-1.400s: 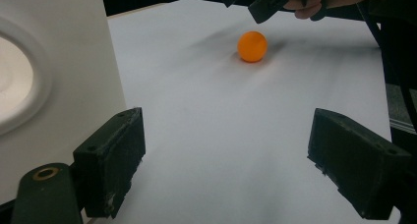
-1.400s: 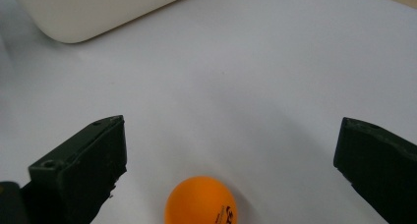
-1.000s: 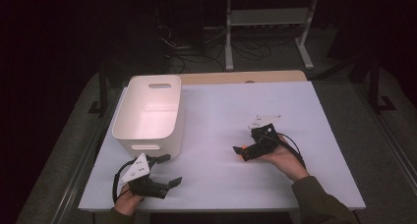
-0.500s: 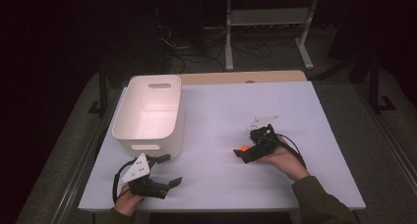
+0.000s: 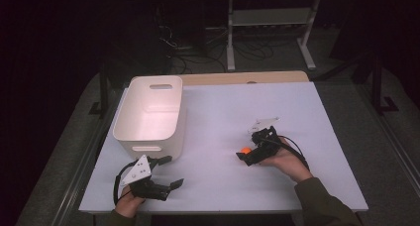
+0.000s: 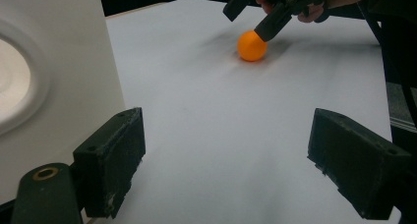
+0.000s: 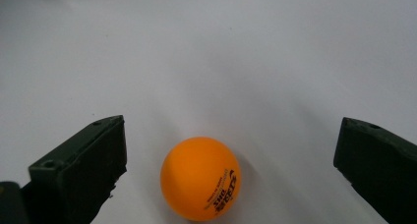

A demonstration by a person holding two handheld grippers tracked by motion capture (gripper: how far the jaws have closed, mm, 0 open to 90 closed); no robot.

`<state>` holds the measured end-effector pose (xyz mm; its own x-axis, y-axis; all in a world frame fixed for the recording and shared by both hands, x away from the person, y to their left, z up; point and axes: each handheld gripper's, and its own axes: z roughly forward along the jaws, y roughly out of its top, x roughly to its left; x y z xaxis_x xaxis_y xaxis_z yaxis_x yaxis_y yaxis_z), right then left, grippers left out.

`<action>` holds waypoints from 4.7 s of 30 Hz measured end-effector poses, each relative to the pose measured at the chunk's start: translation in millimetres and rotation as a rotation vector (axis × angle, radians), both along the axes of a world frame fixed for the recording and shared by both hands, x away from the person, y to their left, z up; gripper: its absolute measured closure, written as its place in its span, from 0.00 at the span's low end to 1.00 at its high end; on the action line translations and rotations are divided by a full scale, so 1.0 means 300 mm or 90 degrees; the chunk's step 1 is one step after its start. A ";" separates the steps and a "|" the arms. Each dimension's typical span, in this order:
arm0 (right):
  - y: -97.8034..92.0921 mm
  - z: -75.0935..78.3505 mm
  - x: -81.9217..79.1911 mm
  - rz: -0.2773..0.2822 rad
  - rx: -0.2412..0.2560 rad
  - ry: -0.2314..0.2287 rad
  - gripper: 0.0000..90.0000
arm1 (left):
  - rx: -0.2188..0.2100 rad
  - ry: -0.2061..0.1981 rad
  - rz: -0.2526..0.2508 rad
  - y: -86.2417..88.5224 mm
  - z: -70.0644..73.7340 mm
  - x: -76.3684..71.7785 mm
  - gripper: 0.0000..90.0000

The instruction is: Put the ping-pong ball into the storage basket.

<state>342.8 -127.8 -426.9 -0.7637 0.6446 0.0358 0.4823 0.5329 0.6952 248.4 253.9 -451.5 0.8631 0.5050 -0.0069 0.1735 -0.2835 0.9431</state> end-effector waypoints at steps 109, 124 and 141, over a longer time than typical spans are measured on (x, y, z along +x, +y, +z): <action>0.013 -0.035 -0.011 0.063 -0.047 0.061 0.55 | 0.002 -0.002 0.001 0.000 0.000 0.000 0.16; 0.031 -0.012 -0.022 0.072 -0.024 0.058 0.55 | 0.002 -0.002 0.001 -0.001 0.000 0.000 0.16; 0.053 0.005 -0.034 0.085 -0.010 0.055 0.55 | 0.003 -0.003 0.000 -0.001 0.000 0.000 0.16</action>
